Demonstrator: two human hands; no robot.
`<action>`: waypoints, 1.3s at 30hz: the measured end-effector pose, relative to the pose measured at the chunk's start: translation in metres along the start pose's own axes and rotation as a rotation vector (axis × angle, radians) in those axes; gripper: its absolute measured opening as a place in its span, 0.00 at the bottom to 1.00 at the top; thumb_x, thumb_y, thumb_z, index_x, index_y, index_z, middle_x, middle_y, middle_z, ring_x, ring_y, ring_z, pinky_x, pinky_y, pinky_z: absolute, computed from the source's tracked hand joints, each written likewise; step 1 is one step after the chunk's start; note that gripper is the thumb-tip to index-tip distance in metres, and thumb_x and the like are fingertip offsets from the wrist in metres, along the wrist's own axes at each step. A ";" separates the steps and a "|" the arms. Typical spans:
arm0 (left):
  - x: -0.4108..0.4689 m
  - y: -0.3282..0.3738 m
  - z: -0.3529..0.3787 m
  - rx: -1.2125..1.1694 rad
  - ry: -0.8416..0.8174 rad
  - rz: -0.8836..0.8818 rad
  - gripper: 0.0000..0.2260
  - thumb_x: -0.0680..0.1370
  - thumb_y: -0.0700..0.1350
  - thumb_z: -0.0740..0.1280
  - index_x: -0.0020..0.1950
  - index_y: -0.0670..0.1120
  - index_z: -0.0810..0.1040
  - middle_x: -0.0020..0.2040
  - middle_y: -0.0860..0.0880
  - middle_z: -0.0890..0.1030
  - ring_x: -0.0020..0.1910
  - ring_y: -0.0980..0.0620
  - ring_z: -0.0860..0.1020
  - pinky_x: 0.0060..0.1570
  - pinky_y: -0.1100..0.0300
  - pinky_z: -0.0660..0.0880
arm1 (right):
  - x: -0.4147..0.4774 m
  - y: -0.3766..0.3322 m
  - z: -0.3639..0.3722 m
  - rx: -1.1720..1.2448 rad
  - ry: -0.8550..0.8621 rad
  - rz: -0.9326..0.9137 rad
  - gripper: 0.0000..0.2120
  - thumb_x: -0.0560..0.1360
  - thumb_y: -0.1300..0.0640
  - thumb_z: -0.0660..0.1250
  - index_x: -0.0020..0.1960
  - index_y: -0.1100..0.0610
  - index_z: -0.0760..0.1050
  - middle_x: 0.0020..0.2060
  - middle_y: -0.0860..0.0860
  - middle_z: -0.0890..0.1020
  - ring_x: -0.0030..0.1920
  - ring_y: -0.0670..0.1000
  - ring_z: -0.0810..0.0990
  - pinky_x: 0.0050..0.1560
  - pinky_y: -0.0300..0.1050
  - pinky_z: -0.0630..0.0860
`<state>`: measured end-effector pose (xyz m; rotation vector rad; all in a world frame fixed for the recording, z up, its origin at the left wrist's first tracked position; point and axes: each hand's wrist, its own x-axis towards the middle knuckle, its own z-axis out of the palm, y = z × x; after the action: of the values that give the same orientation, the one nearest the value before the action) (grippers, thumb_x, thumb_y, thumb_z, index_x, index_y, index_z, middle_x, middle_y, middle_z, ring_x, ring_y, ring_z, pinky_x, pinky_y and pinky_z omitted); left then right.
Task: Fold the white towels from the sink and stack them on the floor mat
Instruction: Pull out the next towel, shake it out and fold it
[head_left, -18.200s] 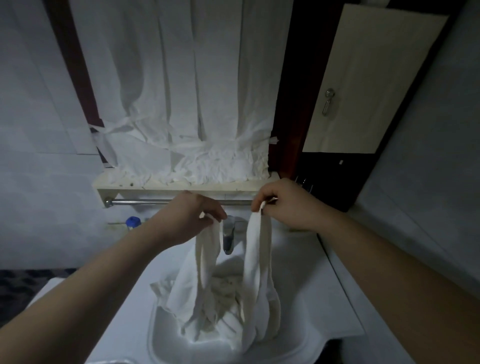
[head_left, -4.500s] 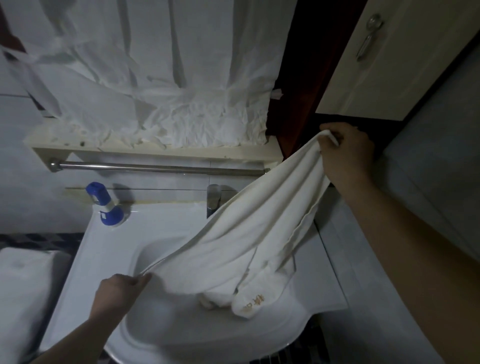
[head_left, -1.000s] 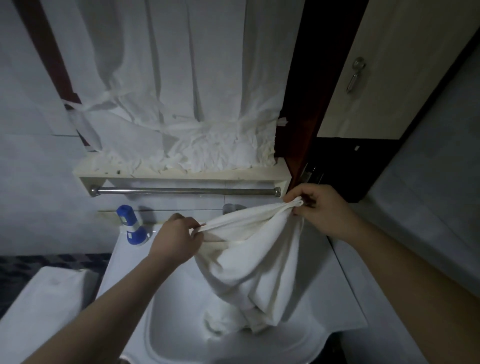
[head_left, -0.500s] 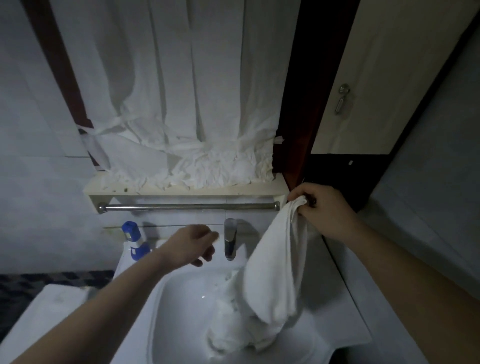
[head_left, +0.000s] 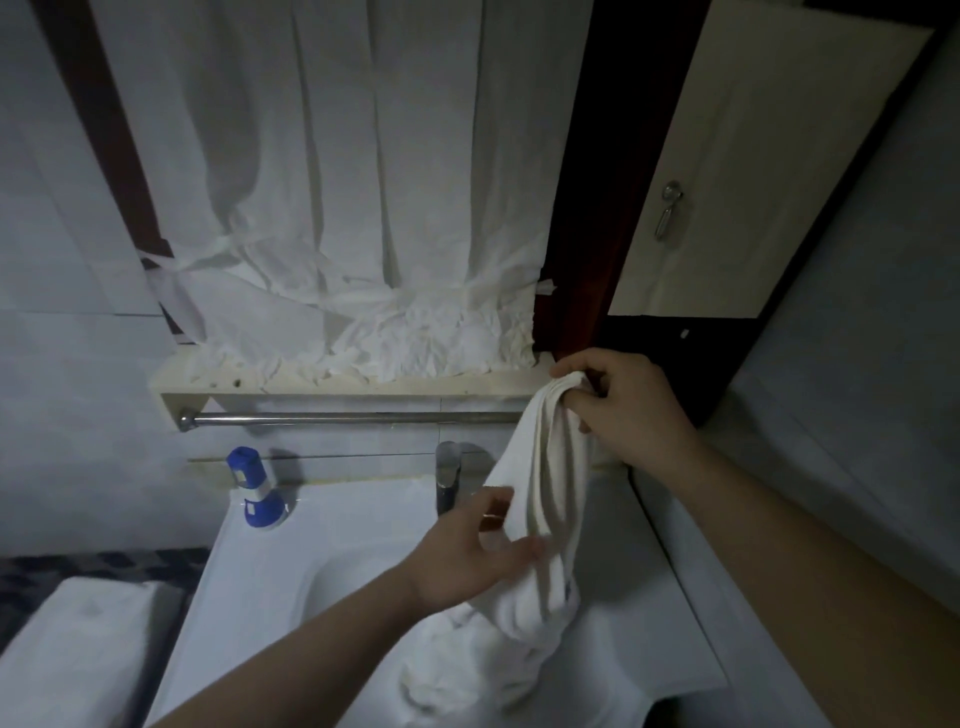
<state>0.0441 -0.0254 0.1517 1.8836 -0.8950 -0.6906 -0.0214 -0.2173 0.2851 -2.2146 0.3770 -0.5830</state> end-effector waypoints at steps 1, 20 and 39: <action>-0.001 0.003 0.002 -0.008 0.004 0.017 0.33 0.67 0.70 0.71 0.69 0.60 0.70 0.62 0.63 0.78 0.60 0.66 0.76 0.60 0.64 0.75 | 0.000 -0.002 0.000 0.002 0.003 0.000 0.12 0.75 0.62 0.69 0.50 0.45 0.82 0.44 0.41 0.82 0.38 0.41 0.82 0.35 0.32 0.77; -0.020 -0.027 -0.011 0.210 0.404 -0.003 0.08 0.76 0.58 0.66 0.45 0.55 0.76 0.42 0.55 0.81 0.41 0.58 0.79 0.47 0.53 0.78 | -0.005 -0.019 -0.005 -0.028 0.075 0.023 0.15 0.74 0.63 0.68 0.46 0.42 0.81 0.43 0.40 0.82 0.33 0.37 0.81 0.31 0.29 0.73; -0.015 0.046 -0.145 -0.251 0.522 -0.296 0.05 0.74 0.33 0.71 0.41 0.41 0.79 0.39 0.42 0.82 0.33 0.48 0.82 0.33 0.58 0.81 | -0.004 0.015 -0.025 -0.270 0.073 0.007 0.12 0.74 0.66 0.66 0.49 0.51 0.82 0.47 0.46 0.82 0.48 0.45 0.79 0.48 0.37 0.73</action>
<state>0.1316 0.0429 0.2562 1.8528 -0.1908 -0.4226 -0.0385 -0.2411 0.2867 -2.4521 0.5269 -0.6418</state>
